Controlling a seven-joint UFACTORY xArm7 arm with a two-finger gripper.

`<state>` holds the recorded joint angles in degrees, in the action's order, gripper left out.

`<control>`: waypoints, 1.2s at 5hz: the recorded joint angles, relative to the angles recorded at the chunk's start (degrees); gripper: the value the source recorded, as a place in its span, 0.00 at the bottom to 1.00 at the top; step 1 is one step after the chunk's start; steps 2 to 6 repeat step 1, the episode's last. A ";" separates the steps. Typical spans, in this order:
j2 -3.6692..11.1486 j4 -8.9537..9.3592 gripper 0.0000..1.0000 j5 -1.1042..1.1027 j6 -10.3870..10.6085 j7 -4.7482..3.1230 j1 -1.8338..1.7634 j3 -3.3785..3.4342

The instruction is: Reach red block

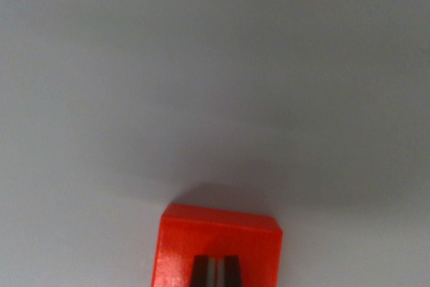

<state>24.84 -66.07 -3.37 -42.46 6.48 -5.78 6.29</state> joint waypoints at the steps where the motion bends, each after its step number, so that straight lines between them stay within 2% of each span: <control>1: 0.00 0.00 0.00 0.00 0.00 0.00 0.00 0.00; 6: 0.00 0.00 0.00 0.00 0.00 0.00 0.00 0.00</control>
